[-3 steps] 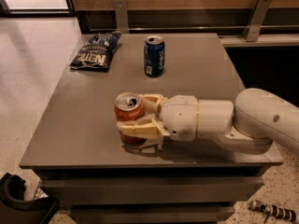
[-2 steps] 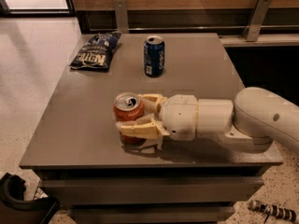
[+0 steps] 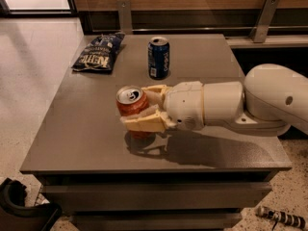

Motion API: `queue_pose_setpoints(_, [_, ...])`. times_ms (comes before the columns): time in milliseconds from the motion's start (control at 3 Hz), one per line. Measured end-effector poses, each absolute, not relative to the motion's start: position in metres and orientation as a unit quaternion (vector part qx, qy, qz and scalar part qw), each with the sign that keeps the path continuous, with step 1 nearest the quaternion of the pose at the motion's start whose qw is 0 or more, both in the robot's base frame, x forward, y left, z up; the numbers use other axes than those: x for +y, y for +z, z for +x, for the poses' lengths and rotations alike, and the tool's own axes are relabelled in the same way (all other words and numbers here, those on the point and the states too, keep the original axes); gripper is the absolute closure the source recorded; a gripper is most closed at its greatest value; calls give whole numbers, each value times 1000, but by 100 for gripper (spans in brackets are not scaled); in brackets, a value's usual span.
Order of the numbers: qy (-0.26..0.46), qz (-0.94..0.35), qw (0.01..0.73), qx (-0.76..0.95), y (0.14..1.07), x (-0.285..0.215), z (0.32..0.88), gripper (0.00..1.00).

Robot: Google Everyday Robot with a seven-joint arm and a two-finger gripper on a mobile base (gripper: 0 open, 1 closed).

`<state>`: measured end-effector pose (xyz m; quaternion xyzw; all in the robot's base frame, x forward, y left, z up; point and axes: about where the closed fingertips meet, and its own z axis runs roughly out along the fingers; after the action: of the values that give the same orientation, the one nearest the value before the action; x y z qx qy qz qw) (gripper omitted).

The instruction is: Knock coke can over

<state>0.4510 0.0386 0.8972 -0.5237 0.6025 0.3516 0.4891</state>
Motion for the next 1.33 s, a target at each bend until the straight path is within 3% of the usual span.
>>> queue_pose_setpoints(333, [285, -569, 438, 635, 919, 34, 470, 100])
queue_pose_setpoints(1333, [206, -645, 298, 672, 897, 51, 481, 100])
